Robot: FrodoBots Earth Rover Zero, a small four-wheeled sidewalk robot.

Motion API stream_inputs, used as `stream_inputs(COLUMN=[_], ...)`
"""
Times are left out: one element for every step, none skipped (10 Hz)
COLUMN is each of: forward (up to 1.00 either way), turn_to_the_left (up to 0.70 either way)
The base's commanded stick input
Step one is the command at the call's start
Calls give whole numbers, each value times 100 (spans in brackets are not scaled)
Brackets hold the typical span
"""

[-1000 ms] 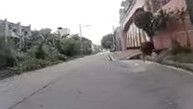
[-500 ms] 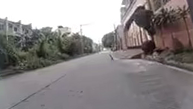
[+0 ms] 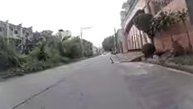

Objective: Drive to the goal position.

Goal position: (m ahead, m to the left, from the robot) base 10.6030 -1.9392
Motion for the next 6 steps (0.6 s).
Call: stream_inputs(forward=[100, 100, 100, 100, 100, 100], turn_to_the_left=[0, 0, 0, 0, 0, 0])
